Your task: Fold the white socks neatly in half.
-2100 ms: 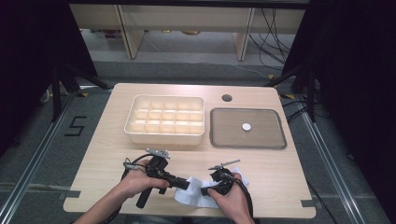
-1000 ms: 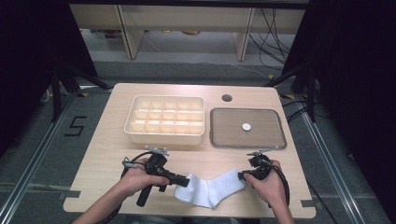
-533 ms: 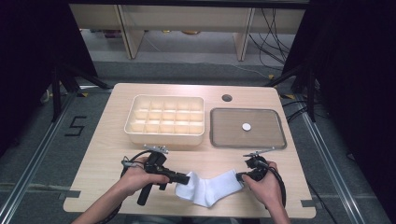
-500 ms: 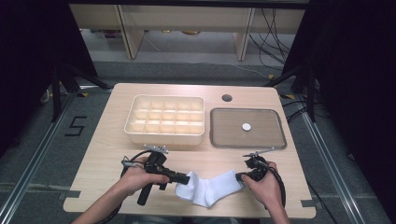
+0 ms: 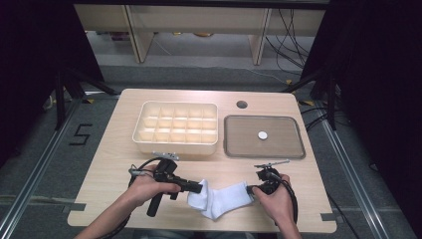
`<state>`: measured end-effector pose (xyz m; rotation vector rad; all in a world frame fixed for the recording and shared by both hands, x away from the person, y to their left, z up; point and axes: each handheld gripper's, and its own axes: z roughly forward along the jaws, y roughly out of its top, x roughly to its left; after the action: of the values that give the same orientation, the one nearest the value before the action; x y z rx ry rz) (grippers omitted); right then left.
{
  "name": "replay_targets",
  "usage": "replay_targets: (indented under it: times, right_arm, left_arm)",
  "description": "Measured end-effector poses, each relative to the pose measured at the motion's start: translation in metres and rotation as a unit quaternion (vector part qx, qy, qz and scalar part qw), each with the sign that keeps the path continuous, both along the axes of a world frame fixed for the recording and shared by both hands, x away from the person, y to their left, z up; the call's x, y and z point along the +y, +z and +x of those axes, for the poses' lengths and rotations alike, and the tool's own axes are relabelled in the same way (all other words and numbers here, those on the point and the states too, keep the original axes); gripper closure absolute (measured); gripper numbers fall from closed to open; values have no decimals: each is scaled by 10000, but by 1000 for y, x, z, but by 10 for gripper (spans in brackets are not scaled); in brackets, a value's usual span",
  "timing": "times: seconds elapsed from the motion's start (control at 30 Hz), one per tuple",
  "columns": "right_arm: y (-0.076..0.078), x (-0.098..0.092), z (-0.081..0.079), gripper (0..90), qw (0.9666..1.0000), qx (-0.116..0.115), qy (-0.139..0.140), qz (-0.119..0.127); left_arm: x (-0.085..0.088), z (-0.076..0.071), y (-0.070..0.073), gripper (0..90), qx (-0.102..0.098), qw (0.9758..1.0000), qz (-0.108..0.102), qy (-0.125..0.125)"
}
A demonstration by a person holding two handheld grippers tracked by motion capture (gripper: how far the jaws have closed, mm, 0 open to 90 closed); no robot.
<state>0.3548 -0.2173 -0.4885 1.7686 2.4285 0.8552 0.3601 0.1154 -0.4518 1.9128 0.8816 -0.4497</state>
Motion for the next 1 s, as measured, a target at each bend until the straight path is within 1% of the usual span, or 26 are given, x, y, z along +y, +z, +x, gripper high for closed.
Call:
replay_targets:
  times: [0.07, 0.1, 0.13, 0.17, 0.2, 0.27, 0.33, 0.37, 0.4, 0.43, 0.47, 0.5, 0.53, 0.57, 0.6, 0.63, 0.67, 0.7, 0.73, 0.77, 0.8, 0.83, 0.87, 0.93, 0.97, 1.0]
  right_arm:
    - [0, 3, 0, 869, 10000, 32, -73, 57]
    - [-1, 3, 0, 869, 10000, -12, -58, 32]
    - [-1, 5, -1, 867, 10000, 31, -60, 60]
    - [-1, 6, -1, 859, 9999, 1, -126, 40]
    - [0, 8, -2, 854, 9998, 44, -137, 114]
    - [1, 7, -3, 846, 9999, 52, -123, 102]
    - [6, 5, -3, 861, 9997, -96, -141, 200]
    - [8, 3, -4, 878, 9996, -205, -137, 128]
    - [11, 2, -4, 895, 9995, -213, -184, 135]
    - [12, 0, -5, 900, 9995, -277, -156, 46]
    - [12, 0, -5, 900, 9996, -240, -156, 43]
    - [11, -1, -5, 900, 9999, -122, -119, -1]
    - [10, 0, -5, 900, 9998, -128, -150, -34]
    - [8, 0, -5, 900, 9998, -137, -108, -56]
    - [6, 1, -5, 900, 9999, -81, -55, -66]
    - [6, 3, -7, 900, 9999, 53, -146, -61]
    - [3, 3, -6, 900, 10000, -54, -25, -63]
    - [3, 5, -7, 900, 9998, 82, -141, -92]
    - [2, 5, -6, 900, 10000, -10, -38, -54]
    - [1, 7, -7, 900, 9999, -14, -80, -94]
    - [0, 7, -6, 900, 9999, -49, -27, -99]
    - [2, 9, -8, 900, 9999, 98, -119, -72]
    - [-1, 9, -6, 900, 9999, -74, 23, -79]
    - [0, 11, -8, 900, 9999, 23, -67, -103]
    - [0, 12, -8, 900, 9999, 18, -60, -104]
    - [0, 12, -8, 900, 9999, 75, -44, -98]
  left_arm:
    - [0, 1, 1, 838, -1, 10000, 21, 7]
    - [0, 1, 0, 838, -8, 10000, -12, 6]
    - [0, 1, 1, 838, -3, 10000, -18, 17]
    - [0, 1, 1, 838, -4, 10000, -17, 17]
    - [0, 1, 1, 838, -5, 10000, -21, 21]
    - [1, 1, 1, 838, -8, 10000, -20, 24]
    - [0, 1, -1, 838, -69, 9999, -110, 68]
    - [0, 1, -1, 838, -72, 9998, -135, 82]
    - [1, 2, 0, 838, -48, 9999, -98, -2]
    - [0, 2, 0, 838, -45, 9999, -101, -2]
    - [0, 2, 0, 838, -57, 10000, -12, 28]
    - [-1, 2, 0, 838, -58, 10000, -23, 9]
    - [-2, 1, -1, 838, -70, 9999, -109, 42]
    - [-3, 1, -1, 838, -78, 9999, -129, 60]
    - [-2, 2, -1, 838, -25, 9999, -124, -67]
    - [-2, 2, -1, 837, -39, 9999, -121, -37]
    - [-3, 2, 1, 838, -73, 10000, -28, 6]
    - [-4, 2, 0, 838, -70, 9999, -96, 40]
    - [-4, 2, 1, 838, -71, 10000, -42, -2]
    - [-4, 2, 0, 837, -72, 9999, -84, -8]
    - [-5, 2, 0, 838, -81, 9999, -81, -1]
    - [-5, 3, 0, 837, -62, 9999, -88, -42]
    - [-5, 2, 0, 837, -69, 9999, -88, -22]
    - [-7, 2, -1, 837, -95, 9999, -97, 30]
    - [-6, 2, 0, 837, -80, 10000, 11, -27]
    - [-6, 2, 0, 837, -87, 10000, 6, -28]
